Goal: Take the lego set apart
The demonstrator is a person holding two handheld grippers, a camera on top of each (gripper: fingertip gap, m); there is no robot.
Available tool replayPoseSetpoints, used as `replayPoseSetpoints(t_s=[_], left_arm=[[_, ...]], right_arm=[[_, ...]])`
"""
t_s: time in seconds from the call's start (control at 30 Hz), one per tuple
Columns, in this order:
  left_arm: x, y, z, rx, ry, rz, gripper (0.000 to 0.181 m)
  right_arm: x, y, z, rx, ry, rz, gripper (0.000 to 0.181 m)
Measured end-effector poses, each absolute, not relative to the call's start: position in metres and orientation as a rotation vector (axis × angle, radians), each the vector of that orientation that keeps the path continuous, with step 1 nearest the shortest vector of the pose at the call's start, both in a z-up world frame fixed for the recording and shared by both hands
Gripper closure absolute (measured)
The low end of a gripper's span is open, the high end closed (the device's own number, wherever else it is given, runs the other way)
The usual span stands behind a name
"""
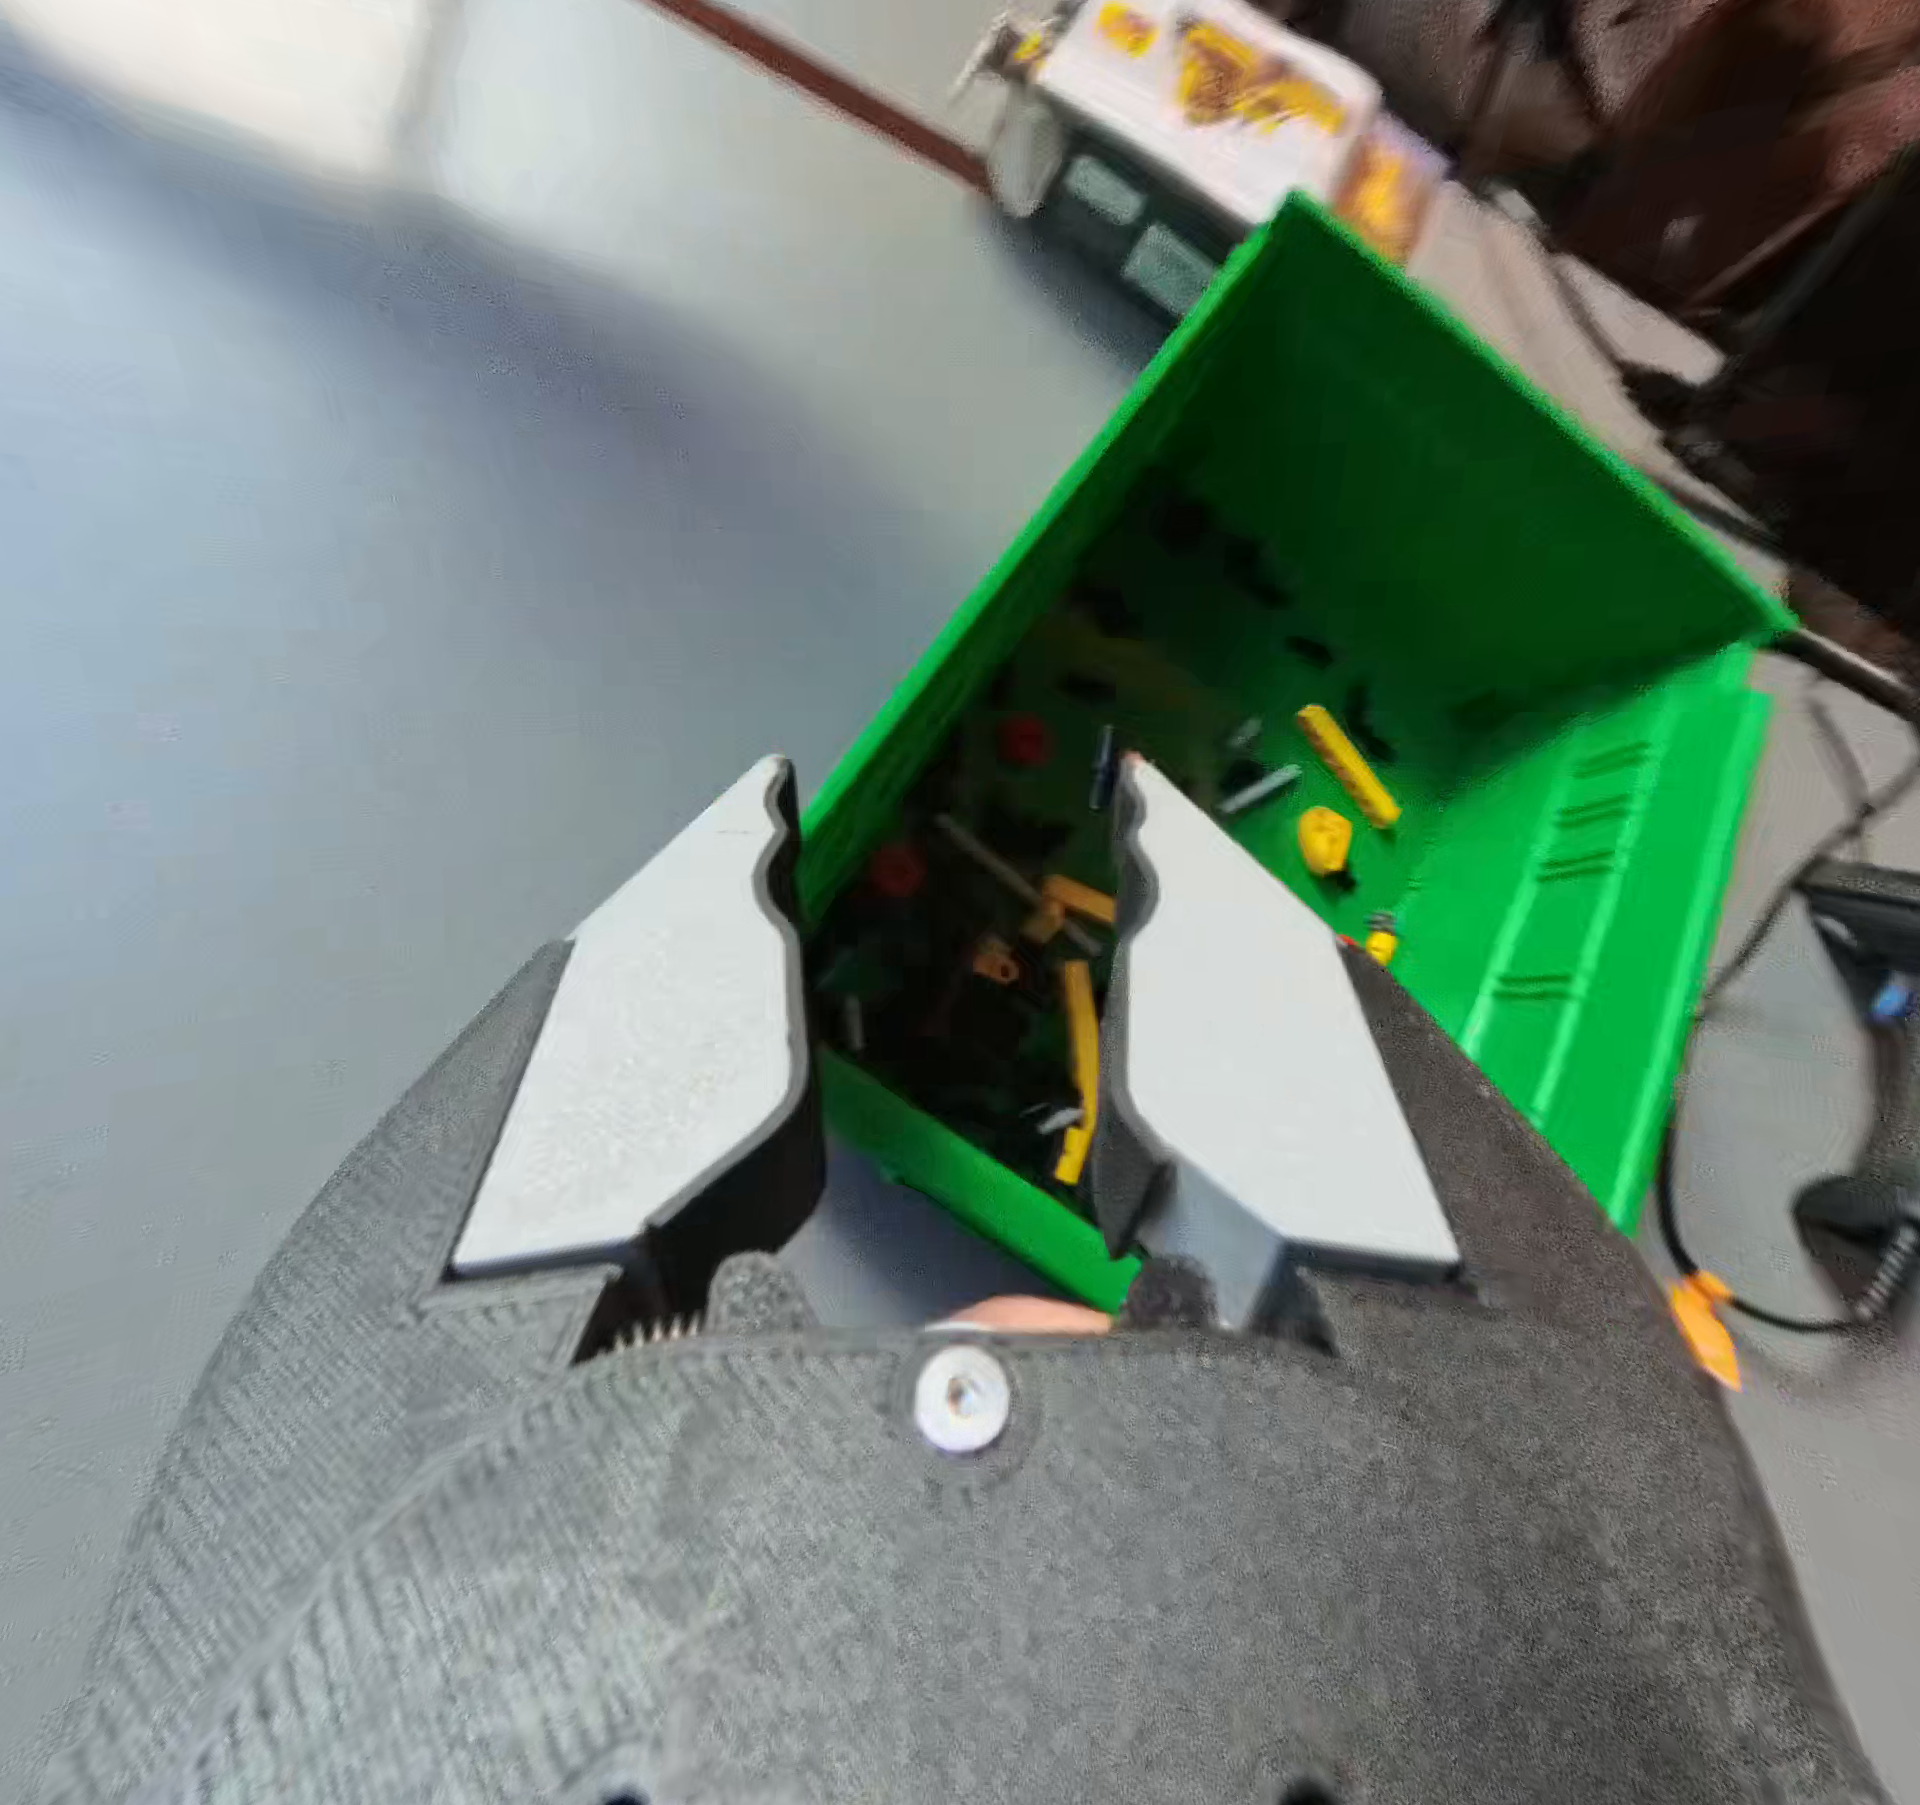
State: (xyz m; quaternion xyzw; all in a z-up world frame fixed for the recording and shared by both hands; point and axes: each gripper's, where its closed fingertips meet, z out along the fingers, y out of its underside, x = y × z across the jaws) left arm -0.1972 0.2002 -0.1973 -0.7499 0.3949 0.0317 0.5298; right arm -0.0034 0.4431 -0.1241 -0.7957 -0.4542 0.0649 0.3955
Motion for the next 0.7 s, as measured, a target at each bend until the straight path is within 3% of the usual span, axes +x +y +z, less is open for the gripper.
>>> replayPoseSetpoints(t_s=[0.17,0.3,0.43,0.5,0.7], left_arm=[[-0.173,0.188,-0.165,-1.512,0.982,-0.079,0.176],[-0.169,0.186,-0.149,-1.372,0.999,0.033,0.176],[-0.172,0.189,-0.156,-1.366,1.054,0.188,0.176],[-0.173,0.189,-0.155,-1.350,1.062,0.219,0.176],[-0.172,0.190,-0.156,-1.332,1.085,0.287,0.176]], right_arm=[[-0.111,0.273,-0.134,-1.466,-1.781,0.675,0.152],[-0.154,0.197,-0.163,-1.605,-1.860,1.158,0.158],[-0.165,0.198,-0.153,-1.572,-1.724,1.342,0.166],[-0.165,0.187,-0.146,-1.530,-1.715,1.499,0.158],[-0.170,0.187,-0.153,-1.553,-1.699,1.510,0.157]])
